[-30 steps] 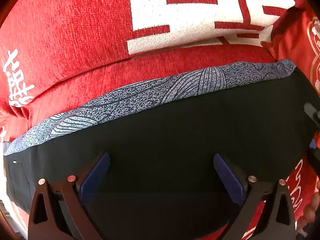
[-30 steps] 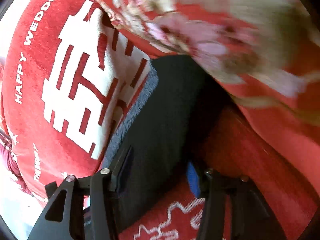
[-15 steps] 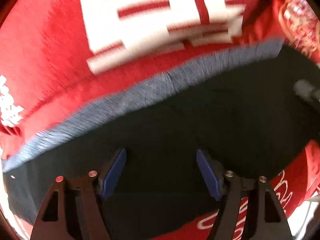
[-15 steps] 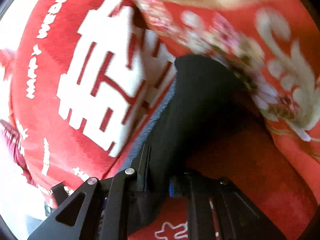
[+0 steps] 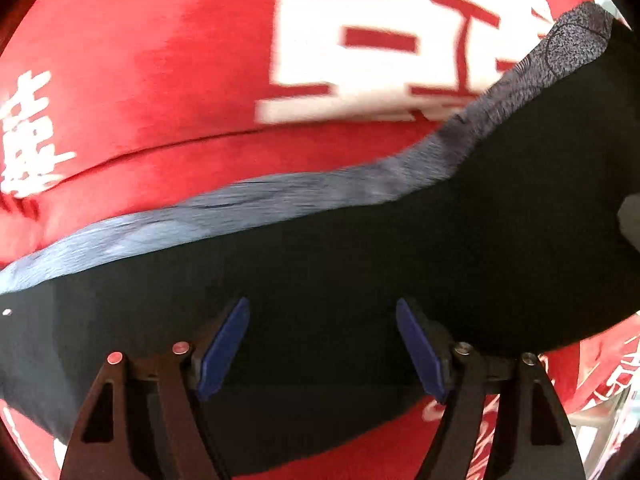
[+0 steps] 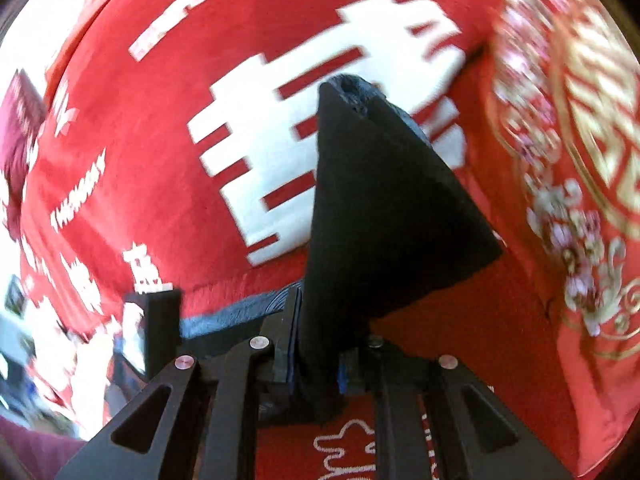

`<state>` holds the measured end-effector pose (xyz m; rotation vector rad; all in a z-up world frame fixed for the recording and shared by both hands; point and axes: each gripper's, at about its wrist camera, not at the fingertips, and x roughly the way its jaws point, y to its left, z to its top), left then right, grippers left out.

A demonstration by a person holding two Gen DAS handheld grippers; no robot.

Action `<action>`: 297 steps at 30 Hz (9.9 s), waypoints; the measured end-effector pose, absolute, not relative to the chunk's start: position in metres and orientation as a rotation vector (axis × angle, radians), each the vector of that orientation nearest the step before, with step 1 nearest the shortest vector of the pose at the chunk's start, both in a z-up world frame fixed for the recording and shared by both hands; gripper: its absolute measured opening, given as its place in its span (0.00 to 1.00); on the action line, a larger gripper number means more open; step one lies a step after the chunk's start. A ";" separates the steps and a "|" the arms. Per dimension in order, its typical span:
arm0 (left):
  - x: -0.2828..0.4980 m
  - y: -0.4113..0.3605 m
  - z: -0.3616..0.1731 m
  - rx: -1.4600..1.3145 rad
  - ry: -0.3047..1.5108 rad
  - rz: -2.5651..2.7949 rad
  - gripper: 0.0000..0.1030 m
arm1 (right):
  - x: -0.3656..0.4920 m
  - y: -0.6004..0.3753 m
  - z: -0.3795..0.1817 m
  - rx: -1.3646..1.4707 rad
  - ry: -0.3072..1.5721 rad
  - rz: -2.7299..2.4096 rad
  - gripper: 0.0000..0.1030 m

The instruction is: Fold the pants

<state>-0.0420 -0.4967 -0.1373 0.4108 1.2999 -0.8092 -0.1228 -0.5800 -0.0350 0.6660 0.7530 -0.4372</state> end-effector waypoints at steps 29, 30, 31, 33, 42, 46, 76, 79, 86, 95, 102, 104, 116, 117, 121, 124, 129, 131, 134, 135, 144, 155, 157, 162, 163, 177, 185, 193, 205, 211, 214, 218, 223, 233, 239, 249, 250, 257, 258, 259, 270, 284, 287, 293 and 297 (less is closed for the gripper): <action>0.049 -0.356 -0.123 0.210 1.528 -0.833 0.75 | -0.064 -0.453 -0.146 1.126 0.970 -0.219 0.55; 0.044 -0.364 -0.124 0.227 1.537 -0.844 0.75 | -0.067 -0.459 -0.151 1.186 0.944 -0.216 0.55; 0.041 -0.370 -0.126 0.238 1.536 -0.849 0.75 | -0.070 -0.462 -0.153 1.227 0.923 -0.214 0.55; 0.033 -0.378 -0.125 0.237 1.539 -0.860 0.75 | -0.072 -0.464 -0.155 1.272 0.896 -0.207 0.55; 0.044 -0.398 -0.156 0.225 1.596 -0.877 0.31 | -0.073 -0.485 -0.197 1.543 0.811 -0.214 0.06; 0.040 -0.390 -0.131 0.205 1.551 -0.900 0.31 | -0.073 -0.487 -0.178 1.520 0.764 -0.162 0.05; 0.092 -0.352 -0.151 0.097 1.540 -0.815 0.77 | -0.051 -0.457 -0.140 1.095 0.978 -0.125 0.45; 0.091 -0.360 -0.154 0.076 1.555 -0.865 0.77 | -0.036 -0.455 -0.135 1.009 0.995 -0.116 0.45; 0.092 -0.373 -0.161 0.043 1.597 -0.897 0.77 | -0.025 -0.439 -0.134 0.988 1.030 -0.016 0.45; 0.092 -0.375 -0.169 0.040 1.605 -0.877 0.77 | -0.049 -0.436 -0.187 1.381 0.924 -0.012 0.45; 0.091 -0.376 -0.168 0.039 1.602 -0.857 0.77 | -0.054 -0.447 -0.221 1.651 0.814 -0.100 0.06; 0.091 -0.374 -0.164 0.054 1.593 -0.848 0.77 | -0.053 -0.449 -0.215 1.624 0.816 -0.101 0.06; 0.070 -0.374 -0.119 0.157 1.427 -0.809 0.77 | -0.036 -0.425 -0.209 1.338 1.029 -0.054 0.05; 0.065 -0.381 -0.118 0.158 1.428 -0.824 0.77 | -0.034 -0.426 -0.207 1.322 1.046 -0.034 0.06; 0.049 -0.406 -0.119 0.206 1.425 -0.839 0.77 | -0.040 -0.441 -0.185 1.291 1.088 0.083 0.30; 0.047 -0.410 -0.121 0.226 1.423 -0.826 0.77 | -0.070 -0.478 -0.146 1.182 0.976 0.070 0.42; 0.043 -0.420 -0.122 0.251 1.420 -0.807 0.77 | -0.095 -0.585 -0.149 1.216 0.850 -0.141 0.44; 0.040 -0.425 -0.124 0.255 1.425 -0.800 0.77 | -0.088 -0.608 -0.168 1.237 0.854 -0.170 0.44; 0.032 -0.430 -0.131 0.262 1.435 -0.784 0.77 | -0.062 -0.622 -0.206 1.262 0.950 -0.123 0.41; 0.029 -0.431 -0.133 0.279 1.431 -0.774 0.77 | -0.054 -0.620 -0.217 1.275 0.985 -0.088 0.36; 0.022 -0.427 -0.158 0.415 1.392 -0.695 0.77 | -0.050 -0.620 -0.213 1.116 1.096 -0.217 0.39; 0.013 -0.404 -0.145 0.428 1.440 -0.556 0.77 | -0.070 -0.575 -0.174 0.948 1.164 -0.280 0.56; 0.011 -0.397 -0.142 0.422 1.450 -0.528 0.77 | -0.075 -0.564 -0.165 0.911 1.158 -0.293 0.56; 0.009 -0.380 -0.134 0.402 1.462 -0.458 0.77 | -0.074 -0.540 -0.145 0.813 1.160 -0.260 0.64; 0.008 -0.381 -0.132 0.402 1.465 -0.446 0.77 | -0.071 -0.535 -0.143 0.798 1.168 -0.243 0.65; 0.013 -0.364 -0.134 0.349 1.473 -0.481 1.00 | -0.057 -0.503 -0.144 0.723 1.232 -0.248 0.76; 0.023 -0.314 -0.129 0.344 1.482 -0.489 1.00 | -0.043 -0.453 -0.135 0.691 1.263 -0.269 0.76; 0.041 -0.238 -0.134 0.282 1.519 -0.414 1.00 | -0.010 -0.387 -0.136 0.637 1.325 -0.224 0.76; 0.057 -0.135 -0.151 0.155 1.573 -0.236 1.00 | 0.042 -0.304 -0.150 0.504 1.440 -0.107 0.76; 0.065 -0.106 -0.155 0.094 1.574 -0.196 1.00 | 0.051 -0.291 -0.153 0.442 1.471 -0.114 0.80; 0.071 -0.097 -0.158 0.065 1.592 -0.210 1.00 | 0.052 -0.289 -0.152 0.429 1.477 -0.124 0.80; 0.076 -0.089 -0.156 0.035 1.589 -0.213 1.00 | 0.053 -0.282 -0.150 0.427 1.487 -0.119 0.80; 0.088 -0.063 -0.156 0.014 1.590 -0.215 1.00 | 0.055 -0.267 -0.154 0.424 1.503 -0.095 0.80; 0.122 -0.036 -0.150 -0.043 1.558 -0.200 1.00 | 0.059 -0.250 -0.159 0.436 1.515 -0.069 0.80; 0.141 -0.015 -0.141 -0.145 1.498 -0.232 1.00 | 0.062 -0.249 -0.160 0.444 1.512 -0.062 0.80; 0.151 0.027 -0.146 -0.379 1.455 -0.264 1.00 | 0.062 -0.252 -0.162 0.452 1.506 -0.055 0.80; 0.145 0.030 -0.146 -0.405 1.451 -0.274 1.00 | 0.062 -0.252 -0.163 0.452 1.507 -0.054 0.80; 0.144 0.035 -0.160 -0.647 1.444 -0.402 1.00 | 0.064 -0.250 -0.166 0.448 1.509 -0.060 0.80; 0.143 0.029 -0.163 -0.668 1.445 -0.414 1.00 | 0.064 -0.250 -0.166 0.447 1.509 -0.059 0.80; 0.143 0.028 -0.165 -0.688 1.444 -0.427 1.00 | 0.064 -0.250 -0.166 0.447 1.508 -0.059 0.80; 0.151 0.007 -0.172 -0.769 1.421 -0.394 1.00 | 0.062 -0.250 -0.166 0.467 1.496 -0.065 0.80; 0.168 -0.017 -0.173 -0.693 1.448 -0.338 0.87 | 0.061 -0.255 -0.145 0.463 1.423 -0.004 0.80; 0.169 -0.034 -0.162 -0.460 1.429 -0.263 0.42 | 0.070 -0.262 -0.133 0.457 1.389 0.006 0.80; 0.128 -0.108 -0.131 0.277 1.121 -0.340 0.33 | 0.110 -0.290 -0.105 0.550 1.329 0.050 0.80; 0.102 -0.136 -0.134 0.507 1.012 -0.344 0.33 | 0.170 -0.279 -0.092 0.556 1.366 0.186 0.80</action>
